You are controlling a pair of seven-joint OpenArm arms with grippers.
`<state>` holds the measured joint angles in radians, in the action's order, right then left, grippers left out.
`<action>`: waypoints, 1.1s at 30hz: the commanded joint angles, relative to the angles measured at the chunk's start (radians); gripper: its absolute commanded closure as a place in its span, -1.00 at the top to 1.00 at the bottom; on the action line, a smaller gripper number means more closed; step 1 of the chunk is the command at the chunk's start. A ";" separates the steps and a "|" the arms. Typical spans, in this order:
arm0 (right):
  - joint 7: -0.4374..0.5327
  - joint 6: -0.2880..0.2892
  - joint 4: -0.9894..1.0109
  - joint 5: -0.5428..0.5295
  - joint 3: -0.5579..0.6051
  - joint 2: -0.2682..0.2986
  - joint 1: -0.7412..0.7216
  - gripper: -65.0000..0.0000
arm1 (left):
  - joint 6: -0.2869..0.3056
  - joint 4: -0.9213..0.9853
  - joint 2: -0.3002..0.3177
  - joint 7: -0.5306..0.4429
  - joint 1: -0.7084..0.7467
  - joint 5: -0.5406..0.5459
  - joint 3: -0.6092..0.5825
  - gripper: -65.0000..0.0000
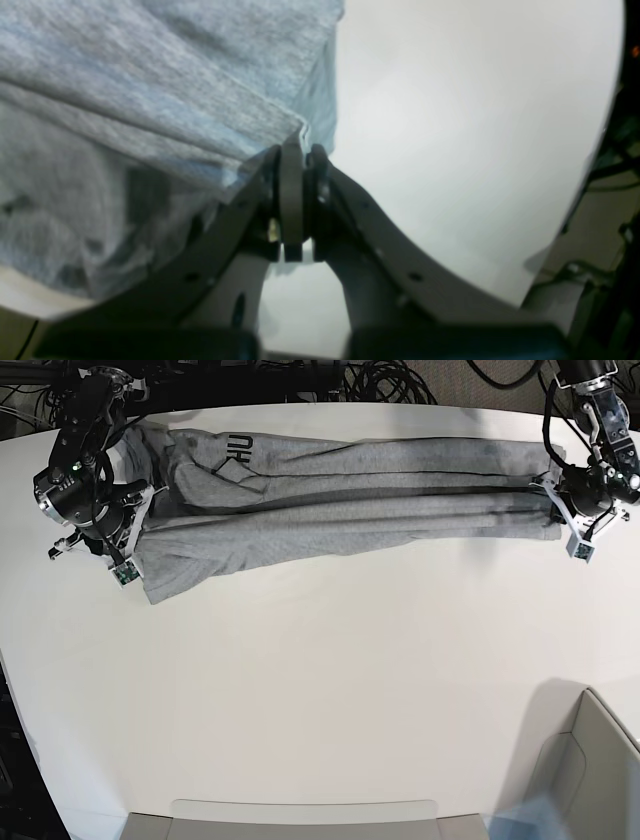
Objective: Fold the T-shirt properly
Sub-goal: 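Lower the folded hem and open both grippers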
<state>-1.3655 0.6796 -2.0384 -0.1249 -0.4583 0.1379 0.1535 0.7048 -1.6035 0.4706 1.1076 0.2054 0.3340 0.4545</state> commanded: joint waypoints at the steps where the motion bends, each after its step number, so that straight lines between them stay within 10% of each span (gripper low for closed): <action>1: -0.004 0.019 -0.018 0.020 -0.009 0.013 0.002 -1.00 | -0.007 -0.034 0.024 -0.004 0.004 -0.014 0.013 -1.00; 29: 0.001 0.019 -0.018 0.026 -0.041 0.010 0.133 -1.00 | -0.007 -0.016 -0.003 -0.002 0.121 -0.016 0.010 -1.00; 33: 0.001 0.019 -0.017 0.026 -0.044 0.010 0.137 -0.90 | -0.007 -0.014 -0.005 -0.011 0.124 -0.016 0.011 -0.45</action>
<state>-1.3598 0.6800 -2.0396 -0.1165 -0.4942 0.1375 0.2966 0.6998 -1.6119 0.4515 1.0878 0.3267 0.3328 0.4583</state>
